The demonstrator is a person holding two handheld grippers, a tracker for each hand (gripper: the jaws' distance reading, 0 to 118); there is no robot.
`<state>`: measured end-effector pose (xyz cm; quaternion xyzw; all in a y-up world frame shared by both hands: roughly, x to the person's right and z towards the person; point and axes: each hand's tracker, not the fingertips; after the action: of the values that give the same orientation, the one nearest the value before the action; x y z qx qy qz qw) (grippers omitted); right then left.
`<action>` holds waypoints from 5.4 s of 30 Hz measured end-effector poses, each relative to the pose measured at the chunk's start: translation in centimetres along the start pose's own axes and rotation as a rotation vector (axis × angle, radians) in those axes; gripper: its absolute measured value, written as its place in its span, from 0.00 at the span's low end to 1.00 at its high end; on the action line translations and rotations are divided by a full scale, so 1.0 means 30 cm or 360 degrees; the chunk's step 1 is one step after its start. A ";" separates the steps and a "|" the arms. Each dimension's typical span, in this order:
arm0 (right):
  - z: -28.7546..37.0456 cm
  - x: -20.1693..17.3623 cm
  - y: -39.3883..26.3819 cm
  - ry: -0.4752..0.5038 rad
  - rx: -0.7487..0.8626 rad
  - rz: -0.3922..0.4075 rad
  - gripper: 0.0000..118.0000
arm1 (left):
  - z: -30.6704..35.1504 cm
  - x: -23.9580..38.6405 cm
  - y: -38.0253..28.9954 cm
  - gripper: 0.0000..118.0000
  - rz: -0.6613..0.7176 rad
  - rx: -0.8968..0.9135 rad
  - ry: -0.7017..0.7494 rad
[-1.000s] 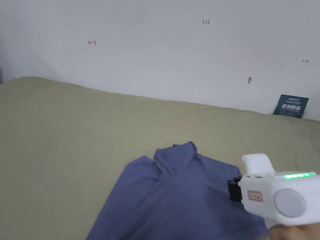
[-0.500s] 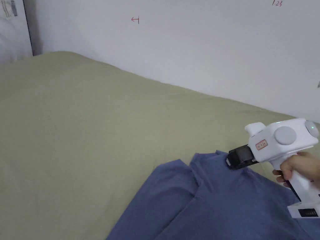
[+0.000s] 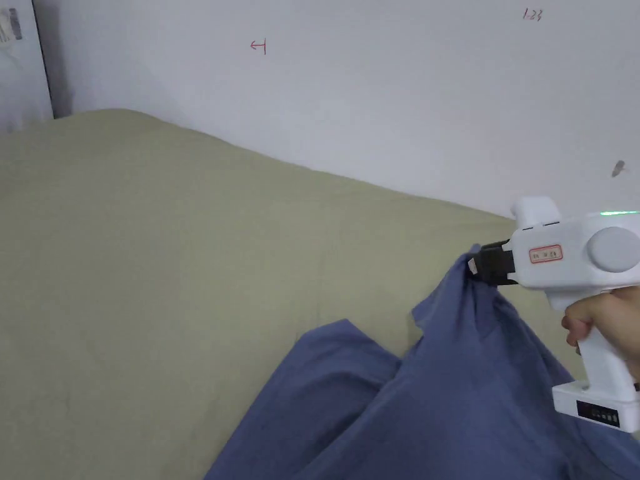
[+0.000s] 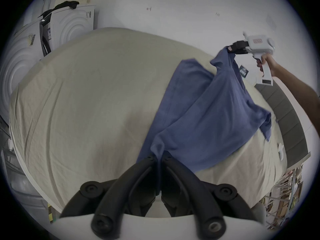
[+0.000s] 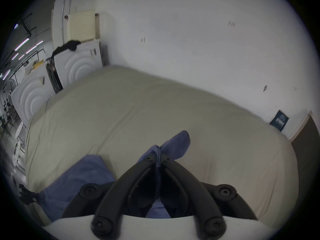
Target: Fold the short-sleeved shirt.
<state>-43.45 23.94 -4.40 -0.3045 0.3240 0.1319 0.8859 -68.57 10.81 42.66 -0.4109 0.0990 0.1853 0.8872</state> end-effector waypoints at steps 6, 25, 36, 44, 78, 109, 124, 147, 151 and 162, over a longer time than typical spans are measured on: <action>0.322 0.080 0.157 -0.0186 0.0358 -0.0092 0.05 | 0.033 0.016 0.286 0.02 -0.0066 0.0304 -0.0100; 0.845 0.429 0.723 -0.1043 0.1088 -0.0076 0.05 | 0.157 0.450 1.824 0.02 -0.0472 0.0947 0.0105; 0.962 0.384 0.760 -0.0955 0.1325 -0.0058 0.05 | 0.250 0.520 1.937 0.02 -0.0866 0.1153 0.0412; 0.967 0.252 0.428 -0.0764 0.0977 0.0036 0.05 | 0.119 0.300 1.656 0.02 -0.0902 0.0914 0.0234; 1.126 -0.166 -1.065 -0.0327 0.0120 -0.0498 0.05 | 0.096 -0.169 0.142 0.02 -0.0836 -0.0114 -0.0104; 1.163 -0.691 -0.870 -0.0730 0.0224 -0.0600 0.62 | 0.437 0.275 0.103 0.39 -0.0418 0.0446 0.0001; 1.122 -0.921 -1.111 -0.0534 -0.0066 -0.0475 0.01 | 0.434 0.162 -0.267 0.00 -0.0362 0.0179 0.0114; 1.172 -0.421 -1.138 -0.0684 -0.0127 -0.0887 0.36 | 0.008 -0.099 0.002 0.03 0.0139 -0.0111 0.0232; 1.106 -0.335 -1.196 -0.0585 -0.0335 -0.0914 0.92 | 0.020 -0.106 -0.001 0.03 0.0114 -0.0084 0.0187; 0.880 -0.216 -1.250 -0.0514 -0.0444 -0.0706 0.03 | 0.013 -0.110 -0.005 0.03 0.0075 -0.0097 0.0181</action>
<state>-19.14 10.95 32.85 -0.4615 0.0833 0.0253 0.8829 -71.49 10.18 44.09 -0.4450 0.1532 0.1855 0.8626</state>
